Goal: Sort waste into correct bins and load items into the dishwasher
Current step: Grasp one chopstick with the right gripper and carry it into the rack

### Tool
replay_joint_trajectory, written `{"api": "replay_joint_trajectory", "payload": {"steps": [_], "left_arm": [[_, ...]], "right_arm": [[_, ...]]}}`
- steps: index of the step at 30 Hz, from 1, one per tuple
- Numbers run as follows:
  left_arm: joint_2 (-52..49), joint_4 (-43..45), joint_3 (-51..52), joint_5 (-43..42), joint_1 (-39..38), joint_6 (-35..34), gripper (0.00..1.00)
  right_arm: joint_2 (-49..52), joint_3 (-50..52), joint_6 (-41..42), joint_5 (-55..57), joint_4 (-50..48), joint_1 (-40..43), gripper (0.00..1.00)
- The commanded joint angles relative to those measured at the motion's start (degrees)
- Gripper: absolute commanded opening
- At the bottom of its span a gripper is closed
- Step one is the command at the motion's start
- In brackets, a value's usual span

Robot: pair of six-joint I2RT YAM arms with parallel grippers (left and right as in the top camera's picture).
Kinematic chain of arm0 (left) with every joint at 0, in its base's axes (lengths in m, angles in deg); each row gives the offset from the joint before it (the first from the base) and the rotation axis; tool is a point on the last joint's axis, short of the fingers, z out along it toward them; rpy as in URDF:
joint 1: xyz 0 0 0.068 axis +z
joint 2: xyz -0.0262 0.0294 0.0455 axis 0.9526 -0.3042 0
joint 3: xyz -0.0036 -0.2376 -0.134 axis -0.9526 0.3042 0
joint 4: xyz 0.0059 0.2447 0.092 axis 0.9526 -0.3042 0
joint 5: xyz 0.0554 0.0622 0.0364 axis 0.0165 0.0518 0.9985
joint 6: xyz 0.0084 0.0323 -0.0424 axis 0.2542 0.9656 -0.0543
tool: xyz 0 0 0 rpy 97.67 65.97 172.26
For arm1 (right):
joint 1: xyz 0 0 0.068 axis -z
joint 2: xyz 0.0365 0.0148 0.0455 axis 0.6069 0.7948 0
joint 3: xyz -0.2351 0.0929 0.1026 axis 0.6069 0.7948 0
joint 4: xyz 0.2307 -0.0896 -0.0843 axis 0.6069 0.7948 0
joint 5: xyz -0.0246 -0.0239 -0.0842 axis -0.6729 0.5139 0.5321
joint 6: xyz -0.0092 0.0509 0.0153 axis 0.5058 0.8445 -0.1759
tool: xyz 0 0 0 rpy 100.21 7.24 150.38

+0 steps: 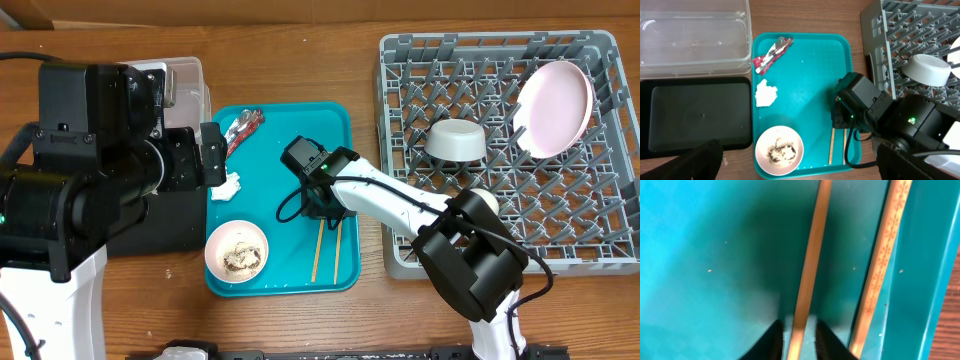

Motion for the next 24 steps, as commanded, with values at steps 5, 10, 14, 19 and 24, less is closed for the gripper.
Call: {"api": "replay_joint_trajectory", "payload": {"steps": [5, 10, 14, 19, 24], "left_arm": [[-0.2, 0.1, -0.4, 0.4, -0.1, -1.0, 1.0], [-0.2, 0.1, -0.4, 0.4, -0.1, -1.0, 1.0], [-0.2, 0.1, -0.4, 0.4, -0.1, -1.0, 1.0], [-0.2, 0.1, -0.4, 0.4, -0.1, -1.0, 1.0], [-0.2, 0.1, -0.4, 0.4, -0.1, -1.0, 1.0]], "right_arm": [[0.0, -2.6, 0.7, 0.7, 3.3, 0.5, 0.04], [-4.7, -9.3, 0.6, 8.0, 9.9, 0.7, 0.04], [-12.1, -15.7, -5.2, 11.0, 12.6, 3.7, 0.04], [-18.4, -18.7, -16.1, 12.9, 11.4, 10.3, 0.04], [-17.1, -17.9, -26.7, 10.3, 11.5, 17.6, 0.04]]}}
